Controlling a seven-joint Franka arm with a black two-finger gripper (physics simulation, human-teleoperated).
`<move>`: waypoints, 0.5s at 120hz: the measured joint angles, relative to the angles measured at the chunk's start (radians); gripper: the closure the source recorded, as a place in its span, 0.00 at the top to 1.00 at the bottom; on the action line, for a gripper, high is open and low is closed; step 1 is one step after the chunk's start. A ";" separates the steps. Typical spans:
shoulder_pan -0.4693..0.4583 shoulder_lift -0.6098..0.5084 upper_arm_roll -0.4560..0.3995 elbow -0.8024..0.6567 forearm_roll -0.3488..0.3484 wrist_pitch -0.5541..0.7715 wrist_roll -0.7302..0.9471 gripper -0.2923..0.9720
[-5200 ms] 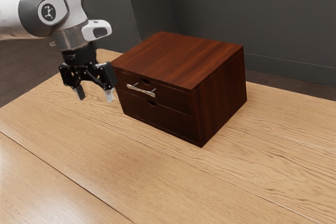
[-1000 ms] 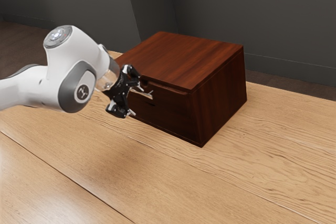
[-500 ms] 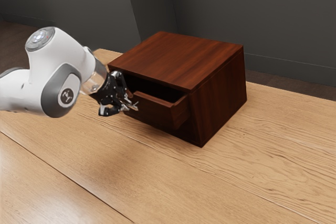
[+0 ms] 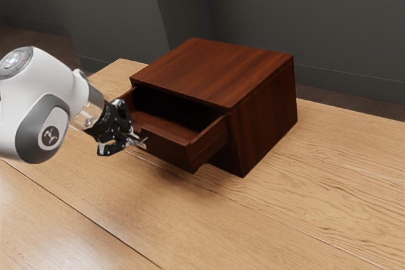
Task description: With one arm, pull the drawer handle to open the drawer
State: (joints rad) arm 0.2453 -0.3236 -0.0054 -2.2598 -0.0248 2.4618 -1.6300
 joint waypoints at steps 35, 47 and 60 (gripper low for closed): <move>0.016 -0.076 -0.004 -0.065 -0.003 0.001 -0.008 0.15; 0.028 -0.099 -0.014 -0.086 -0.004 0.000 -0.010 0.15; 0.063 -0.130 -0.052 -0.108 -0.006 0.000 -0.012 0.15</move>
State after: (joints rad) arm 0.3078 -0.4533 -0.0573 -2.3675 -0.0303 2.4619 -1.6415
